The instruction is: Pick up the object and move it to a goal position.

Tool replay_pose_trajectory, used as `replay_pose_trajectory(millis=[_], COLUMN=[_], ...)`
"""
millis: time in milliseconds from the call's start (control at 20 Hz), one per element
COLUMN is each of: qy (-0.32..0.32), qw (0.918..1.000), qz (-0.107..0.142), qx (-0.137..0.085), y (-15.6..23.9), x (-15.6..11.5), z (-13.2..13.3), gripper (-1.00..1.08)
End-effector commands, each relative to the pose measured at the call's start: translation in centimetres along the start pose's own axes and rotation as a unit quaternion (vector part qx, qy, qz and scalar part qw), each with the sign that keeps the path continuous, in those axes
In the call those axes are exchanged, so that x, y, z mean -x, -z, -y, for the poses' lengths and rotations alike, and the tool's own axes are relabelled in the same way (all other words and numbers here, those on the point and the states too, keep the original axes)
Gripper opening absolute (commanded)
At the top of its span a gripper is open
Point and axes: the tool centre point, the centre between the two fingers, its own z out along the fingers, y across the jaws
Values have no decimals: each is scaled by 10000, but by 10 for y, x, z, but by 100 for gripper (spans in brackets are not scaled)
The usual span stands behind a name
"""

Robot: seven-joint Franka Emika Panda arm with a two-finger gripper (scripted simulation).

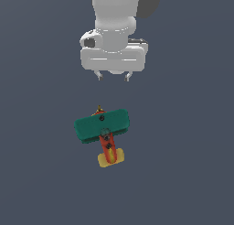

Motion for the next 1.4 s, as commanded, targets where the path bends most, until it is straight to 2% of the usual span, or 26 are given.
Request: replay_pose_trajectory(millis=[0,750,1350], qy=[0,6,-33], qw=[10000,9997,9974], qz=[0,-231,-624], qx=[0,-101,-371], y=[0,29,89], x=[0,-8,-14], z=[0,-1,-8], gripper=[28,28,28])
